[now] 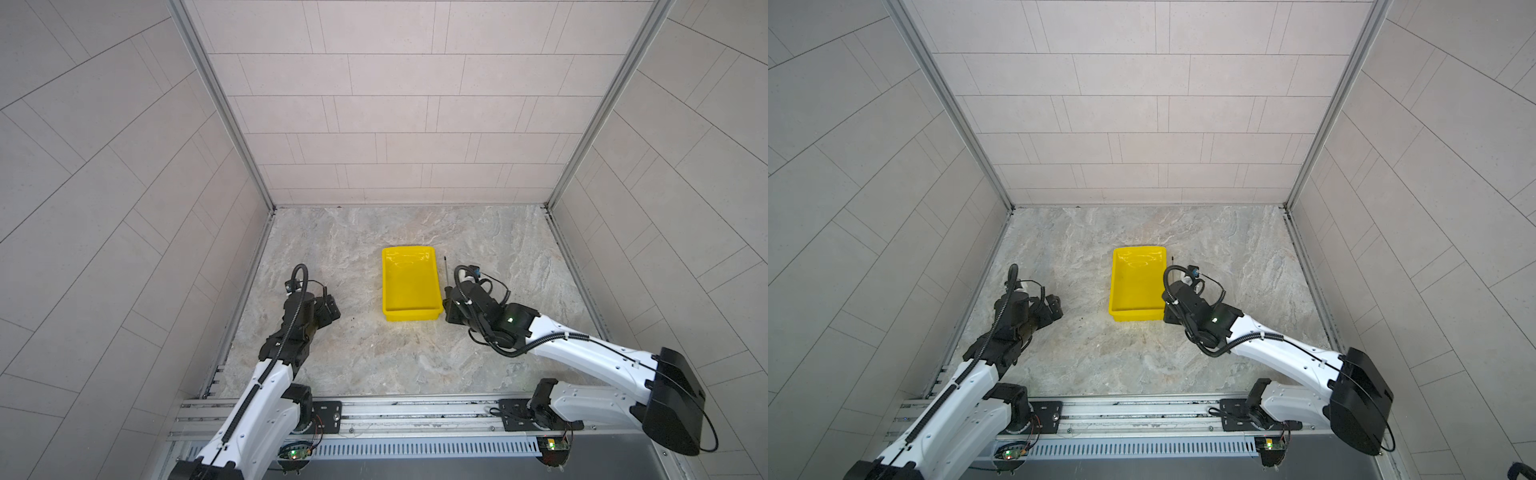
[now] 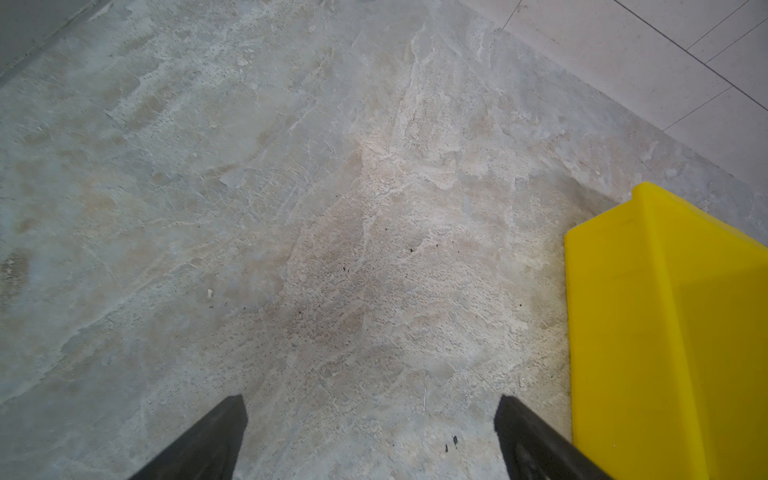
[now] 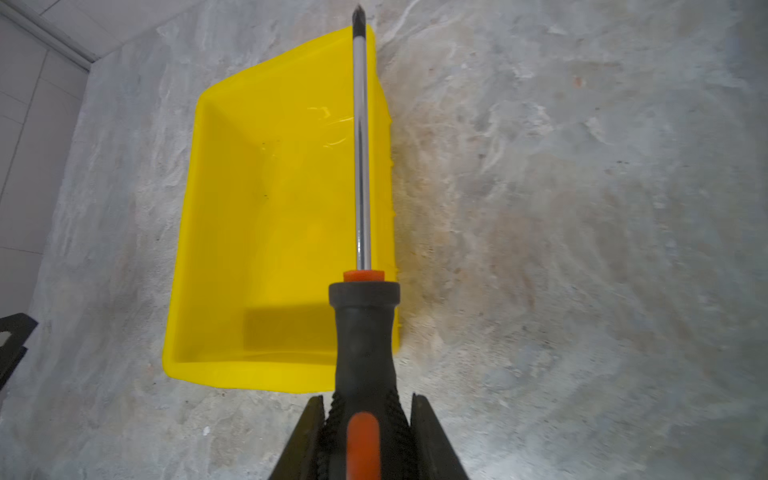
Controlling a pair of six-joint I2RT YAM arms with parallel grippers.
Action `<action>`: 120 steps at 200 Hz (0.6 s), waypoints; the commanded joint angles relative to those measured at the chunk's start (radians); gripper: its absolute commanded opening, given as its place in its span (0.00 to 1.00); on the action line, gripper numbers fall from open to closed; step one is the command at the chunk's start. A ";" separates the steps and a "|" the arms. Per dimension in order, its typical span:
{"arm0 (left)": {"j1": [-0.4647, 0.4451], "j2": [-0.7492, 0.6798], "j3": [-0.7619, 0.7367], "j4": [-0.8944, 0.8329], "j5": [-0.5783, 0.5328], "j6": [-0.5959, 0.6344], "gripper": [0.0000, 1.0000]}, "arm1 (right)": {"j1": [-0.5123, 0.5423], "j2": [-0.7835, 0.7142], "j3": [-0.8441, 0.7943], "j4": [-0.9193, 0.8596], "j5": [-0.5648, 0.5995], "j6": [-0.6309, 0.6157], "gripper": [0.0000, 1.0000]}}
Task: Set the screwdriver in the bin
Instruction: 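Lift the screwdriver with the right gripper and carry it over the yellow bin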
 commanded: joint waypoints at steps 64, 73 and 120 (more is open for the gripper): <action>-0.001 -0.002 0.015 0.000 -0.031 -0.009 1.00 | 0.033 0.394 0.269 0.149 -0.028 0.050 0.00; -0.002 -0.003 0.014 0.006 -0.023 -0.008 1.00 | 0.033 0.409 0.280 0.149 -0.037 0.052 0.00; -0.002 -0.006 0.012 0.007 -0.012 -0.007 1.00 | 0.033 0.500 0.298 0.175 -0.086 0.093 0.00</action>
